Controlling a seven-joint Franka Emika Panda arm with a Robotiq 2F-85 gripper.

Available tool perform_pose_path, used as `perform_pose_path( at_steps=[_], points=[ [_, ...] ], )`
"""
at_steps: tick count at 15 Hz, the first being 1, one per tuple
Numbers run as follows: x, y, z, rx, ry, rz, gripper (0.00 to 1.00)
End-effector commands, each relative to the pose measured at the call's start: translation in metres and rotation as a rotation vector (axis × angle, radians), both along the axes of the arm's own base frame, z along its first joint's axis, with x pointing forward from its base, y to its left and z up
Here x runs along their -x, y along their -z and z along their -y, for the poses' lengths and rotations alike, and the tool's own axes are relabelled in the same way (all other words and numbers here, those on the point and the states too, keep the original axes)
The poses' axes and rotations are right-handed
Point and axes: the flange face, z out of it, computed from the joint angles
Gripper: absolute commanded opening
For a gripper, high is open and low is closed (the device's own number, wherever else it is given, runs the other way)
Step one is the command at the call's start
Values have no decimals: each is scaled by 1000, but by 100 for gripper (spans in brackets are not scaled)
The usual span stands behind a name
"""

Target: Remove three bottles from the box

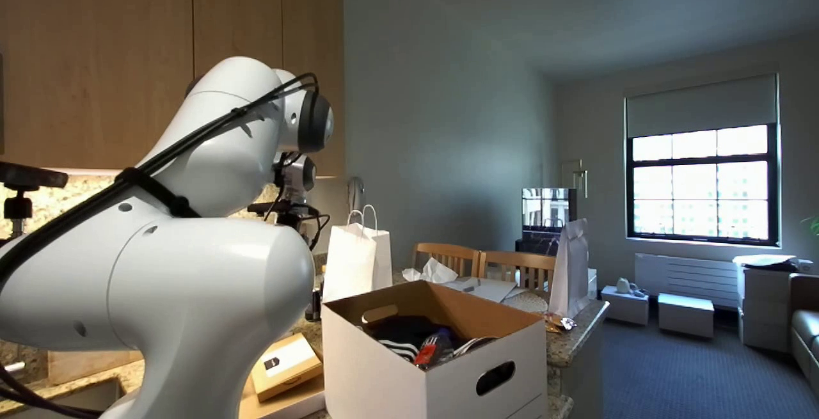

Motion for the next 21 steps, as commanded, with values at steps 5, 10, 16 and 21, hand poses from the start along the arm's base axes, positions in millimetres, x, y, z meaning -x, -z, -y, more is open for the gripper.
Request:
perform_pose_path(
  at_steps=[5,10,16,21],
  points=[
    [-18,-53,119,-97,90,133,100],
    [-31,-73,215,-206,293,220,100],
    [-13,-80,354,-345,495,201,100],
    [-14,-76,411,-334,539,182,100]
  ],
)
